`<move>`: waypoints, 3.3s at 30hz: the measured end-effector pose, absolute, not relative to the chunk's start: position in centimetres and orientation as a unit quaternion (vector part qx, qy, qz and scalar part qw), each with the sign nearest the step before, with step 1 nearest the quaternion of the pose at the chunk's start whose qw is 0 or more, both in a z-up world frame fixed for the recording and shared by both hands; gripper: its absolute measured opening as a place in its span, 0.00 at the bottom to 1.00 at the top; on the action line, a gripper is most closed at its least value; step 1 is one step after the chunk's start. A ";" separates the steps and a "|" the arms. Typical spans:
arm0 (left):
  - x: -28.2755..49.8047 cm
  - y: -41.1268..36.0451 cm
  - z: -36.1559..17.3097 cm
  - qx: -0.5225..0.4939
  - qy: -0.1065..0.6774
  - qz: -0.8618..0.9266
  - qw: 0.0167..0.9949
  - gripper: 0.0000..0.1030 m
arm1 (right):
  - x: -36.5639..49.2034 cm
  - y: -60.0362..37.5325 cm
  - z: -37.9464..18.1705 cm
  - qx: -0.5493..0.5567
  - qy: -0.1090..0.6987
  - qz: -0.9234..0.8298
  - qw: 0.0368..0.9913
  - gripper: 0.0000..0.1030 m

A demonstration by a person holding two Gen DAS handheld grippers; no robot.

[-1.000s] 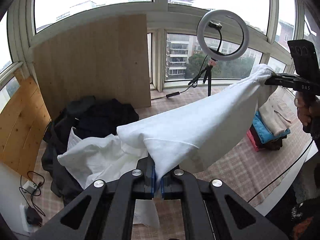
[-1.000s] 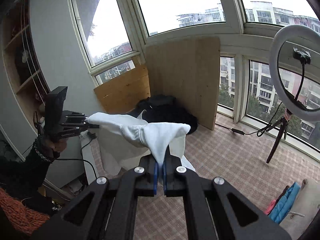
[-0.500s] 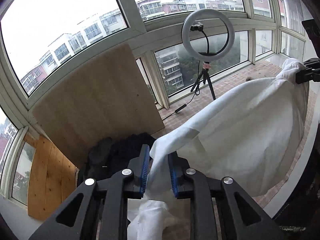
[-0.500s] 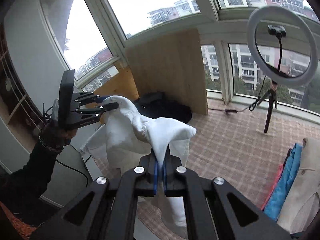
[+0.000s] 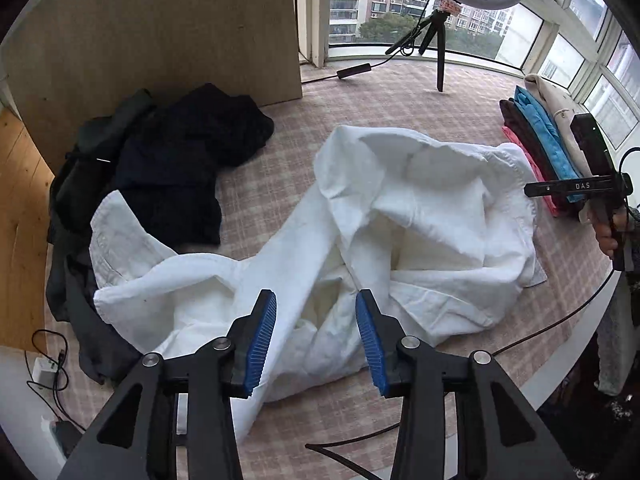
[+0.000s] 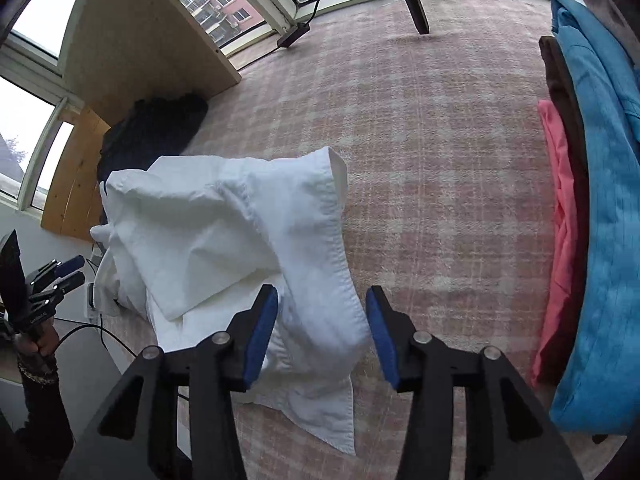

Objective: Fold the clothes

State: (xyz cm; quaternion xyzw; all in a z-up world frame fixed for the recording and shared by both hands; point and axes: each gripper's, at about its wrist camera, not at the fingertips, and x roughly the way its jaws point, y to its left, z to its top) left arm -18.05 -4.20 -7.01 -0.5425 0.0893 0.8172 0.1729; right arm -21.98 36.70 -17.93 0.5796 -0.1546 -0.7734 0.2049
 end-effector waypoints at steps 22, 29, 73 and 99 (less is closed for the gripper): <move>-20.4 -3.3 -9.9 -0.561 0.104 0.809 0.140 0.08 | -25.4 40.4 -19.4 0.536 -0.198 -0.784 0.240 0.65; -21.4 -5.3 -11.4 -0.580 0.107 0.800 0.110 0.08 | -26.6 36.8 -22.0 0.529 -0.221 -0.752 0.325 0.65; -10.7 -9.8 7.7 -0.321 0.053 0.913 0.248 0.42 | -14.3 23.7 28.2 0.266 0.141 -0.944 0.136 0.04; -14.8 8.5 -11.5 -0.496 0.115 0.790 0.342 0.21 | -10.6 37.0 15.9 0.397 0.081 -0.914 0.007 0.04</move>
